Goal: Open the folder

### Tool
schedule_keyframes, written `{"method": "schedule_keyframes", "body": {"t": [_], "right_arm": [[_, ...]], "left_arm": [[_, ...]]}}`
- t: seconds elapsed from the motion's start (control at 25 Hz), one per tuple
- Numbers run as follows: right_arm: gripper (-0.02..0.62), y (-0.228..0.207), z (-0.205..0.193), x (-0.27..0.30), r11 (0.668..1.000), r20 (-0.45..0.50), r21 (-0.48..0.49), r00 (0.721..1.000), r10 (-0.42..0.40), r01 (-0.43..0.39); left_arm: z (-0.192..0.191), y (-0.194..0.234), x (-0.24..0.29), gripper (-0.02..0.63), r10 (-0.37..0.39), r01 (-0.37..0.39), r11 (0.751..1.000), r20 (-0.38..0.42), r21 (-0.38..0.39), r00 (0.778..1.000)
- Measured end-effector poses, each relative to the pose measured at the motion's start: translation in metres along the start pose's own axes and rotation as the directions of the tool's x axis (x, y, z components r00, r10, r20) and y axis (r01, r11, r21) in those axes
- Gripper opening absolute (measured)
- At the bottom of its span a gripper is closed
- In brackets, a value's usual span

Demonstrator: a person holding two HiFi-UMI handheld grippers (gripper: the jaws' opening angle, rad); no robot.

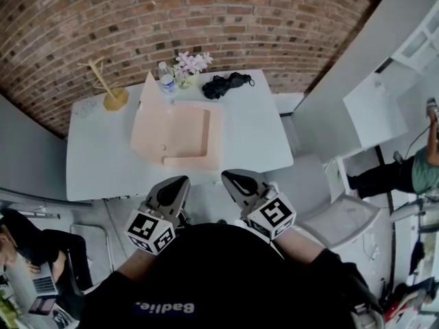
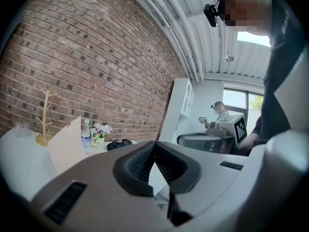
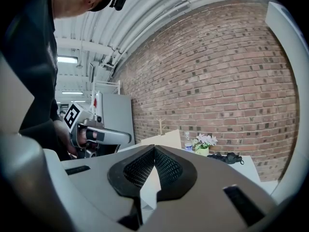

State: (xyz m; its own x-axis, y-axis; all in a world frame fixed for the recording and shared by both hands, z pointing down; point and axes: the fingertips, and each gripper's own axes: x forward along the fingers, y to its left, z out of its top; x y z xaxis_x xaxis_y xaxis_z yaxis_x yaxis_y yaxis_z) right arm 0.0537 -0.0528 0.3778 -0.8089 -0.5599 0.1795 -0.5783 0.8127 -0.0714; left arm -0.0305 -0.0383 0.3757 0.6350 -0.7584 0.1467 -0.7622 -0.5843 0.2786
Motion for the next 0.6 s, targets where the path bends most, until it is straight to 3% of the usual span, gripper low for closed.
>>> {"method": "schedule_keyframes", "body": {"t": [0.6], "right_arm": [[0.029,0.009,0.002,-0.006,0.999,0.011,0.015,0.999,0.043,-0.043]], "left_arm": [[-0.004,-0.018,0.009,0.003,-0.043,0.043,0.998,-0.023,0.034,0.999]]}}
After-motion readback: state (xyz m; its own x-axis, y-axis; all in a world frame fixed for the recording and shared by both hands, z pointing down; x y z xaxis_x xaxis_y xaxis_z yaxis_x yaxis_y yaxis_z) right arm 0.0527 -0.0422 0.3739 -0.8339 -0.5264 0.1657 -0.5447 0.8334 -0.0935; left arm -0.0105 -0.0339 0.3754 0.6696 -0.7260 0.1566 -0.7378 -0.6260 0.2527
